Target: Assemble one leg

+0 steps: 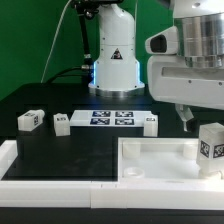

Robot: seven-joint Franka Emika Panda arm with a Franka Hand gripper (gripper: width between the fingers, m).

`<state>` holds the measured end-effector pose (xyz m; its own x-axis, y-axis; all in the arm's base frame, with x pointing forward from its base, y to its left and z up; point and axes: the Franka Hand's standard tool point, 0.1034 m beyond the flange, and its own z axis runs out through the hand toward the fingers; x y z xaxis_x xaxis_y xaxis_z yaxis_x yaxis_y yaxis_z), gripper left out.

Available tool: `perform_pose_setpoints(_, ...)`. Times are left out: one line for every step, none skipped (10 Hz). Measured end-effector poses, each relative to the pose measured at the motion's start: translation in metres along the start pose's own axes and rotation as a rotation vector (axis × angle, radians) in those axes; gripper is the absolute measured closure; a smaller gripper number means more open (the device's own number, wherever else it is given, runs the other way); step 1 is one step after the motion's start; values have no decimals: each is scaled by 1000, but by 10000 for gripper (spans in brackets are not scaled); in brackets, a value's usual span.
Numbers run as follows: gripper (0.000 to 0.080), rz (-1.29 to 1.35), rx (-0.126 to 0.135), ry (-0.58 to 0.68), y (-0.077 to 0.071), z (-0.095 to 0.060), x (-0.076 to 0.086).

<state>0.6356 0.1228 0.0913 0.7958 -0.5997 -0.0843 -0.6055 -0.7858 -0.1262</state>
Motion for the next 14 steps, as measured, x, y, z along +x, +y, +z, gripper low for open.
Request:
perform_pose_setpoints(152,-159,-7,-8,-1,0,-3)
perform_pose_setpoints(152,-274,-9,-11,-2,1,-3)
perform_pose_setpoints(150,-408,-11,-12,-2,2,-3)
perform_pose_setpoints(150,-539,-18,-14,-2,2,-4)
perform_pose_setpoints(150,-625,-22,-14,-2,2,-5)
perform_pose_setpoints(150,-801,-30,-11,-1,2,-3)
perform_pose_setpoints(150,-857,-30,-10,0,2,-2)
perform_pose_setpoints(177,-886,-30,-10,0,2,-2)
perform_pose_setpoints(177,-879,-30,-10,0,2,-2)
perform_pose_setpoints(348,-879,-30,-10,0,2,-2)
perform_pose_setpoints(499,-879,-31,-9,1,2,-1)
perform_pose_setpoints(499,-877,-32,-7,2,1,0)
perform_pose_setpoints(499,-877,-32,-6,2,1,1)
perform_pose_setpoints(499,-875,-31,-5,2,1,1)
